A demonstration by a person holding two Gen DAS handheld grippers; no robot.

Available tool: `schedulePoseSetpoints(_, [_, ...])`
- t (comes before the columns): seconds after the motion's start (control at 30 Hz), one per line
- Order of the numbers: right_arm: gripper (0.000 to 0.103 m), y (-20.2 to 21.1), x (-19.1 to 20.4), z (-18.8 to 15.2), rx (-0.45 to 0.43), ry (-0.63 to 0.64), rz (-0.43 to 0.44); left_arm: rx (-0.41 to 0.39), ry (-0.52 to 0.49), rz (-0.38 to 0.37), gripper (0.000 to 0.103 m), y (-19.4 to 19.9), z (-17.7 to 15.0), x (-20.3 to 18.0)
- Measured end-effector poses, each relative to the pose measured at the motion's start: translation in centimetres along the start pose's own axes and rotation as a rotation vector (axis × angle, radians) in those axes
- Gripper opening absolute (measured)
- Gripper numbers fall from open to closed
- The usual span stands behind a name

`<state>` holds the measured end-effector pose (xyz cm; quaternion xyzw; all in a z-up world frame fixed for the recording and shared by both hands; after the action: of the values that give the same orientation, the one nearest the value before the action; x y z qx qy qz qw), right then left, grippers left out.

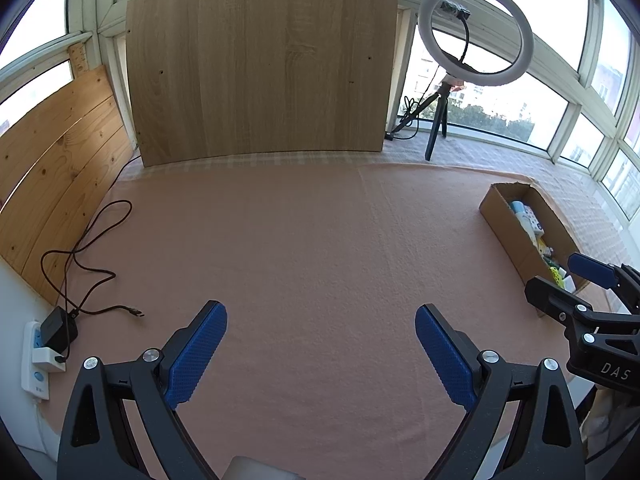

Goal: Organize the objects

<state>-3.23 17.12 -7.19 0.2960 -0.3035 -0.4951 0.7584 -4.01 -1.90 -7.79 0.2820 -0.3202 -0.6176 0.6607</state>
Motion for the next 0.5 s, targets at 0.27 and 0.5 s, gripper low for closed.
schedulePoseSetpoints(0.27, [0.083, -0.04, -0.02, 0.04, 0.001, 0.0, 0.0, 0.001, 0.0, 0.001, 0.097, -0.13, 0.03, -0.02])
schedulePoseSetpoints(0.5, [0.083, -0.13, -0.1, 0.01, 0.001, -0.003, -0.005, 0.001, 0.001, 0.002, 0.097, -0.12, 0.06, -0.04])
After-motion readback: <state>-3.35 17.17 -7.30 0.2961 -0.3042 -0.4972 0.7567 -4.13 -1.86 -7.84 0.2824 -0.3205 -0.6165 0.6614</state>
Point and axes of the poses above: each gripper's, at about its wrist camera, not at the fingertips, and y roughly against the way its jaws point, x to its left, z to its top, the point moved 6 cm from there along -y, roughly the way its jaws point, and after that the axes turned 12 degrees about z, right-handed, at the moved point
